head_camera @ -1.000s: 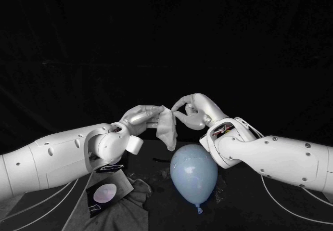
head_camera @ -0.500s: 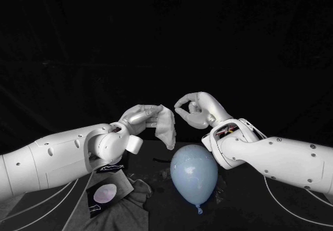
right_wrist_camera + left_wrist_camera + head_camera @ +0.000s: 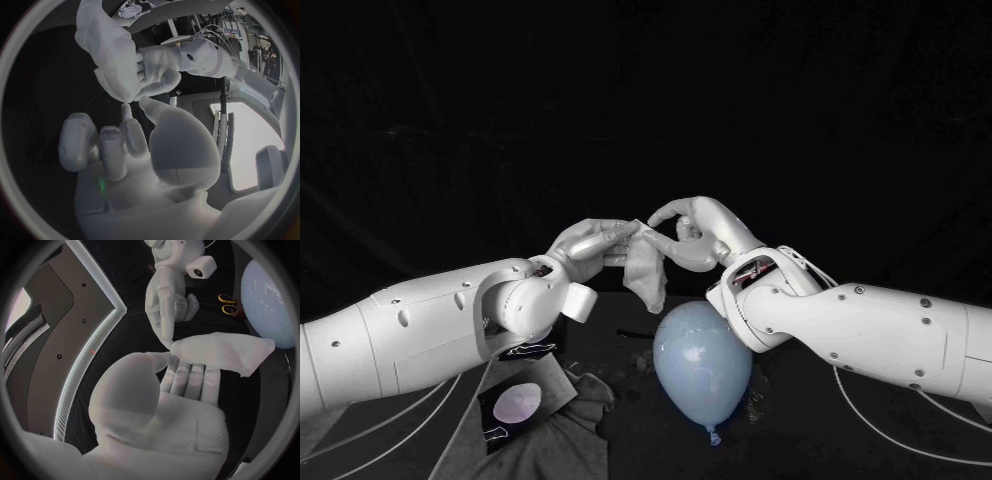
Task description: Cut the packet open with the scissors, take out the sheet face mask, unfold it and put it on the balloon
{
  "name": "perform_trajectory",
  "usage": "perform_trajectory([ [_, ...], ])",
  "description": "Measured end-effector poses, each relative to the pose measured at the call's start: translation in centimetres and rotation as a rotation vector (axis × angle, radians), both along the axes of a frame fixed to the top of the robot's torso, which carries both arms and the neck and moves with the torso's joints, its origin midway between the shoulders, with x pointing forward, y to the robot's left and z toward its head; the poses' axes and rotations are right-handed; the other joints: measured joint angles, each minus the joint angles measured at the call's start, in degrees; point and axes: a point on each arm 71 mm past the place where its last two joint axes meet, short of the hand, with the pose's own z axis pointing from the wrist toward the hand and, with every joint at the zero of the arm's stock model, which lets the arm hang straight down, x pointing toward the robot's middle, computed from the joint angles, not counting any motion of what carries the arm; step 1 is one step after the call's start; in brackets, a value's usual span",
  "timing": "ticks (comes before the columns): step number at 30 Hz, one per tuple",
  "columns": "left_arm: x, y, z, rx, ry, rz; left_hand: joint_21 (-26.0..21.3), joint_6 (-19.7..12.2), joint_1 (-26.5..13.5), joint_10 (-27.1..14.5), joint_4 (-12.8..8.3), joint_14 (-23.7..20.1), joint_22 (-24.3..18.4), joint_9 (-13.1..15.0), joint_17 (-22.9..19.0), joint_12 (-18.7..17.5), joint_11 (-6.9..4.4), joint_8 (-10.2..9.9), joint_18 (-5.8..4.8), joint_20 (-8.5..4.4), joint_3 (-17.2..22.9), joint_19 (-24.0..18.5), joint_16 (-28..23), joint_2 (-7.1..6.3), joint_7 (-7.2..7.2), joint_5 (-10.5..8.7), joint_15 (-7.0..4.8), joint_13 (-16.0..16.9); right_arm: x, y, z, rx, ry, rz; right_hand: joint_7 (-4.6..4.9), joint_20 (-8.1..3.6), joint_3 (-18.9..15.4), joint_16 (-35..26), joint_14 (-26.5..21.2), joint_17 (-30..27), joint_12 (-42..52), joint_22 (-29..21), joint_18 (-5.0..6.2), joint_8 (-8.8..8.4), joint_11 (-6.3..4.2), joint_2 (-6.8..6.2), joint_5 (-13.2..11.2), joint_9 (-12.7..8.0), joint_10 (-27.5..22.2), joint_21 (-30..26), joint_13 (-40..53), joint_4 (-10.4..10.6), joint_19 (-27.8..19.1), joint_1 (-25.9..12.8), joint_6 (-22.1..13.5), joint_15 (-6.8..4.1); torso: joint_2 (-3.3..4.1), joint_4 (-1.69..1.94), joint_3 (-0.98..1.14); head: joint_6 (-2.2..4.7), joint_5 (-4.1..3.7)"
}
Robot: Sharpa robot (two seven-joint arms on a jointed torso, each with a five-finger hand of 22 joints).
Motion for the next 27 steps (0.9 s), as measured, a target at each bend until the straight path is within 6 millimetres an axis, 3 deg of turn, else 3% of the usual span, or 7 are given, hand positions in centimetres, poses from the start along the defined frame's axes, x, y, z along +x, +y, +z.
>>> perform_trajectory([
  [5,-0.03,0.02,-0.1,0.005,0.001,-0.001,0.0,0.0,0.0,0.0,0.0,0.0,0.0,0.0,0.0,0.0,0.0,0.0,-0.02,0.0,0.0,0.0,0.0,0.0,0.0,0.0,0.0,0.0,0.2,0.22,-0.1,-0.02,0.003,-0.006,-0.31,0.0,-0.2,-0.1,0.0,0.0,0.0,0.0,0.0,-0.24,0.0,0.17,0.0,-0.1,0.0,0.0,0.0,-0.2,0.0,1.3,0.9,0.0,0.0,-0.02,0.01,-0.08,0.06],
  [10,-0.13,-0.13,-0.11,0.008,0.0,-0.007,0.0,0.0,0.0,0.0,0.0,0.0,0.0,0.1,0.0,0.0,0.0,0.0,-0.03,0.0,0.0,0.0,0.0,0.0,0.0,0.0,0.0,0.0,0.4,0.26,-0.21,-0.034,0.006,-0.018,-0.72,0.0,-0.2,0.1,0.0,0.0,0.0,0.0,0.0,-0.45,-0.03,1.21,0.0,-0.2,0.0,0.0,0.0,-0.2,0.0,2.9,2.5,0.0,-0.01,-0.07,0.01,-0.17,0.1],
  [14,-0.18,-0.21,-0.1,0.009,-0.002,-0.01,0.0,0.0,-0.1,0.0,0.0,0.0,0.0,0.1,0.0,0.0,0.0,0.0,-0.04,0.0,0.0,0.0,0.0,-0.06,0.0,0.0,0.0,0.0,0.45,0.26,-0.32,-0.041,0.01,-0.024,-1.47,0.2,-0.1,0.1,0.0,0.0,0.4,0.0,0.0,0.06,-0.66,2.68,0.0,-0.1,0.7,0.8,0.0,-0.2,0.2,4.4,4.2,-0.04,-0.02,-0.08,0.02,-0.22,0.12],
  [18,-0.19,-0.2,-0.13,0.012,-0.002,-0.011,0.0,0.0,-0.1,0.0,0.0,0.0,0.0,0.1,0.0,0.0,0.0,-0.1,-0.05,0.0,0.0,0.0,0.0,-0.06,0.0,0.0,0.0,0.0,0.43,0.29,-0.3,-0.043,0.008,-0.024,-2.27,-0.43,1.0,0.1,-0.1,0.0,1.3,0.0,0.0,0.71,-1.44,3.94,-0.3,0.0,1.5,1.9,0.0,-1.3,0.8,6.1,5.6,-0.97,-0.03,-0.08,0.03,-0.23,0.14],
  [23,-0.19,-0.19,-0.16,0.014,-0.002,-0.011,0.0,0.0,-0.1,0.0,0.0,0.0,0.0,-0.1,0.0,0.0,0.0,-0.2,-0.06,0.0,0.0,0.0,0.0,-0.06,0.0,0.0,0.0,0.0,0.35,0.34,-0.27,-0.042,0.002,-0.023,-2.23,-1.22,1.4,0.0,0.0,0.0,2.8,0.0,-0.02,0.83,-2.37,5.36,-0.6,0.0,2.6,3.5,0.0,-1.7,1.6,7.9,6.0,-1.73,-0.03,-0.08,0.03,-0.24,0.1],
  [27,-0.19,-0.19,-0.15,0.014,-0.003,-0.011,0.0,0.0,-0.1,0.0,0.0,0.0,0.0,0.0,0.0,0.0,0.0,0.0,-0.07,0.0,0.0,0.0,0.0,-0.06,0.0,0.0,0.0,0.0,0.28,0.3,-0.3,-0.039,-0.002,-0.023,-2.14,-1.36,1.6,0.0,0.0,0.0,3.2,0.0,-0.03,0.83,-2.78,5.36,-0.3,0.0,3.0,3.8,0.0,-1.6,1.8,7.9,6.1,-1.89,-0.03,-0.08,0.03,-0.24,0.08],
])
